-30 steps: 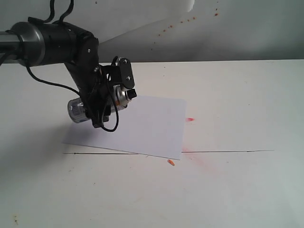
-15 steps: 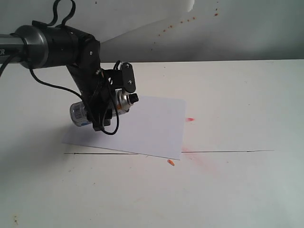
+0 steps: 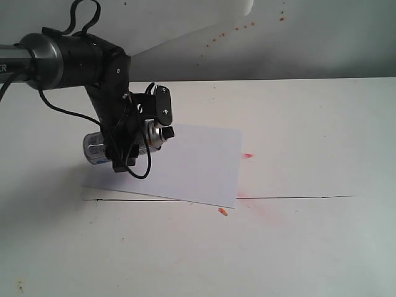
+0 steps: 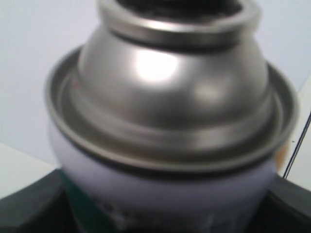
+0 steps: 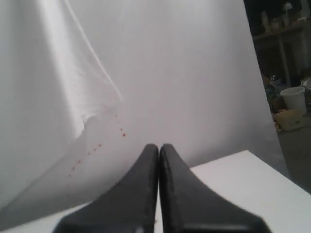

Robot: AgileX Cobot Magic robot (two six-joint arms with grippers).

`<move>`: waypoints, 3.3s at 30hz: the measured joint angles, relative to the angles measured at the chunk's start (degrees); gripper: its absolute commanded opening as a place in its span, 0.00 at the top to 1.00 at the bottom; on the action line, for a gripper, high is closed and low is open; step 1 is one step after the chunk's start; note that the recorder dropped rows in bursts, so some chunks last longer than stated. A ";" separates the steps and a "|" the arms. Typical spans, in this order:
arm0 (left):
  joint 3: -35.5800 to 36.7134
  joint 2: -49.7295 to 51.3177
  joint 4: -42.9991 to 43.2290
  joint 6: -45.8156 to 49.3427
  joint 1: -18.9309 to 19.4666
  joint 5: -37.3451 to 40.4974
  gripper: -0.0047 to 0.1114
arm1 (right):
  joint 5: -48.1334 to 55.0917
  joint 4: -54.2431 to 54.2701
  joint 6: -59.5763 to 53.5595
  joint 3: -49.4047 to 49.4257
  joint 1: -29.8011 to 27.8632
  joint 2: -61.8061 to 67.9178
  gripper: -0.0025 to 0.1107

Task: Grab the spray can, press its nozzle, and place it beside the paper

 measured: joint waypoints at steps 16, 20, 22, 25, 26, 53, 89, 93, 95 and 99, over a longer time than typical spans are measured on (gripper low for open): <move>0.00 0.96 1.26 0.00 0.00 1.34 0.96 | 10.44 2.39 1.63 -20.66 0.00 18.33 0.97; 0.00 0.96 1.26 0.00 0.00 1.34 0.96 | 16.12 2.41 1.46 -27.70 0.00 32.23 0.97; 0.00 0.96 1.26 0.00 0.00 1.34 0.96 | 18.68 2.94 0.59 -30.66 0.14 37.85 0.97; 0.00 0.96 1.26 0.00 0.00 1.34 0.96 | 23.44 5.48 -3.47 -34.75 2.05 47.82 0.97; 0.00 0.96 1.26 0.00 0.00 1.34 0.96 | 25.09 7.18 -5.27 -36.26 3.12 52.14 0.97; 0.00 0.96 1.05 0.00 0.00 2.42 0.96 | 49.79 38.29 -22.40 -74.94 13.66 110.18 0.97; 0.00 0.96 -0.83 -0.62 0.00 -1.83 0.96 | 54.69 64.47 -37.31 -78.90 23.07 123.61 0.97; 0.00 0.96 -1.27 -0.62 0.00 -1.74 0.96 | 55.10 65.91 -37.87 -78.89 24.00 125.73 0.97; 0.00 0.96 -1.36 -0.62 0.00 -1.74 0.96 | 55.10 66.86 -38.66 -78.89 24.43 126.20 0.97; 0.00 0.96 -1.75 -0.62 0.00 -1.61 0.96 | 55.22 70.60 -41.00 -78.89 24.92 126.20 0.97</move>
